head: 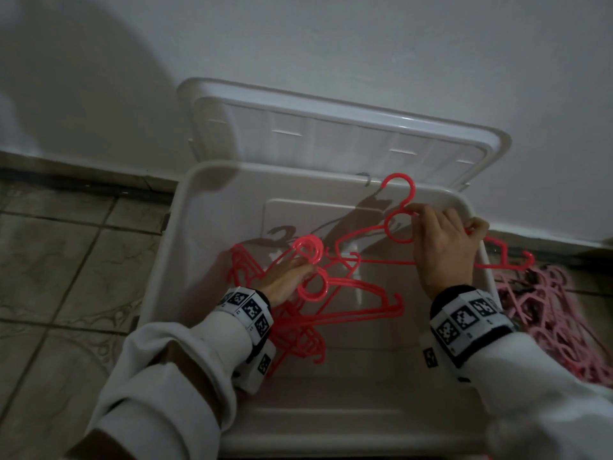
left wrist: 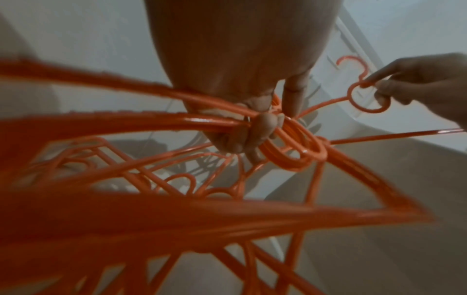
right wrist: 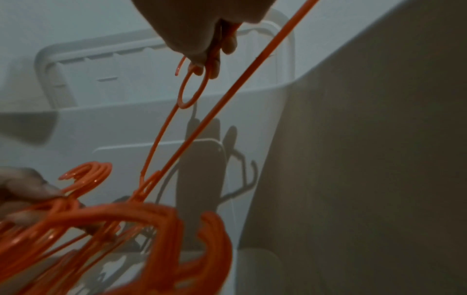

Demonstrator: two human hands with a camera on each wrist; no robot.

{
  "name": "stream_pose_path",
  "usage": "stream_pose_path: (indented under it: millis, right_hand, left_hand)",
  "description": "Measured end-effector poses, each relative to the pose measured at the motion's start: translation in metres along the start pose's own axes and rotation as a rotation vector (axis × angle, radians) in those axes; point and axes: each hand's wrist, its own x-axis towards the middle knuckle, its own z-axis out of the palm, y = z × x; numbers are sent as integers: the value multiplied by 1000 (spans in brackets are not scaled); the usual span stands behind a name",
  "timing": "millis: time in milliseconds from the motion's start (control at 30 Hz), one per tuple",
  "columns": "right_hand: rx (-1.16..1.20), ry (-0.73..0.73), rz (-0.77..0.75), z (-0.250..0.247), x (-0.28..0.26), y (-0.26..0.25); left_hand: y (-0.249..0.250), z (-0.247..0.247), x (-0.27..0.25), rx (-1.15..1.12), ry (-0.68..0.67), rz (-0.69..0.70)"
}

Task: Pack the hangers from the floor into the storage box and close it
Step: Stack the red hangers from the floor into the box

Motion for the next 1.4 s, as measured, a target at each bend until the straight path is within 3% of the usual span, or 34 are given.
stream_pose_path:
  millis: [200,400,500,633,767,833,1000,1133,1200,1300,1400]
  right_hand:
    - [-80,-12,19,6,-3,-8]
    - [-29,83,212,0,3,-6]
    - [32,119,250,-4,6,-1]
    - [393,-65,246,-7,7,-1]
    - [390,-306,-110,6,-5,-10]
    - [381,-421,-231,13,-12,-17]
    - [582,-727,-155,20,-26,-47]
    - [743,-772,-173,19,-33,-70]
    - [756,-763,-103,19,-32,-76]
    - [780,-737,17,20,-26,-79]
    - [680,-684,-18,22,-26,-80]
  left_hand:
    - [-4,4,0,-4,-44,-15]
    - [-4,5,-3,124,-27,13]
    - [-4,1,-1,71,3,5]
    - [0,-2,2,-61,7,-41]
    - [4,-4,3,-257,-25,-165]
    - [2,-6,8,-310,-60,-160]
    - [3,-3,10,-397,-179,-56]
    - [9,-1,1,-375,-245,24]
    - [7,-1,3,-468,-249,-11]
    - [0,-1,10,-529,-189,-78]
    - [-4,0,11,-494,-152,-69]
